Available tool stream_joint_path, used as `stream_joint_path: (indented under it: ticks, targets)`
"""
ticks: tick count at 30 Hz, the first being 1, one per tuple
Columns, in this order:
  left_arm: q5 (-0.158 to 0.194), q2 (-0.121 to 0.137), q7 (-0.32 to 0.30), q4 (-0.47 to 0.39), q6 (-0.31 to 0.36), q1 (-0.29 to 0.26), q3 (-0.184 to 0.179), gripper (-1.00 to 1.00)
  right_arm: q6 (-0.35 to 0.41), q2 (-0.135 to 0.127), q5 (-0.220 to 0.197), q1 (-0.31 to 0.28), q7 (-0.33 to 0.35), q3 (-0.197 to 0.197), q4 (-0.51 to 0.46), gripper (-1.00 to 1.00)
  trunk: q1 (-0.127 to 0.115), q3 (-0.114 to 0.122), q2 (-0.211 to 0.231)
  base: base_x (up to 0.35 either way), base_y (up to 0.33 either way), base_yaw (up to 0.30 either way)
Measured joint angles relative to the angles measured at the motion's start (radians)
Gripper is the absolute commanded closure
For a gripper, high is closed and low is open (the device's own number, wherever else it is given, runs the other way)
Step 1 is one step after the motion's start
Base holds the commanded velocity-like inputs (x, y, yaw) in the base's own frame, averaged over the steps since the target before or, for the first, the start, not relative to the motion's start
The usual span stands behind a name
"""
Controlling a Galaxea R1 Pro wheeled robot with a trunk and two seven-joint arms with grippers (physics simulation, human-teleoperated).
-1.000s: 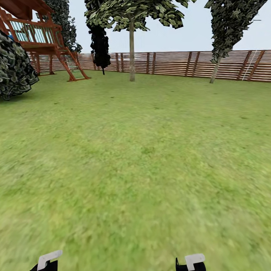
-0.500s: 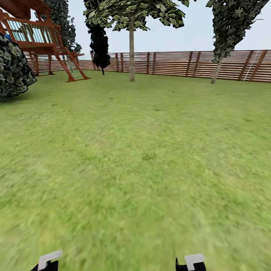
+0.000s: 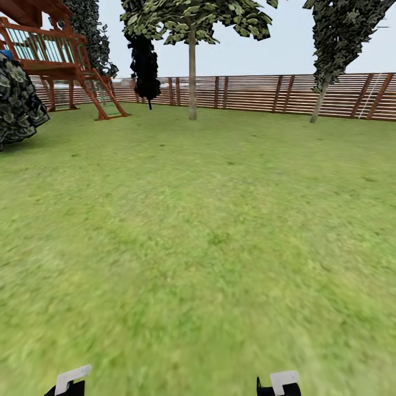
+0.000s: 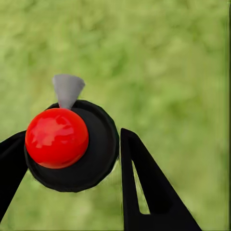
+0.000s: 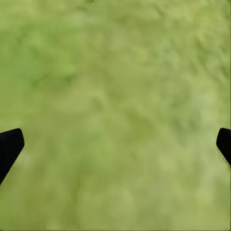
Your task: In the garden, pick up the pesticide atomizer on the floor and spray pesticide onto both trees until each tree trunk is fully covered.
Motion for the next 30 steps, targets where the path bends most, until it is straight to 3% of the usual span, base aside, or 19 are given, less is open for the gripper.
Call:
stream_joint_path:
  ticks: [30]
  targets:
    - [0.000, 0.001, 0.002, 0.000, 0.000, 0.000, 0.000, 1.00, 0.000, 0.000, 0.000, 0.000, 0.000, 0.000, 0.000, -1.00, 0.000, 0.000, 0.000, 0.337, 0.000, 0.000]
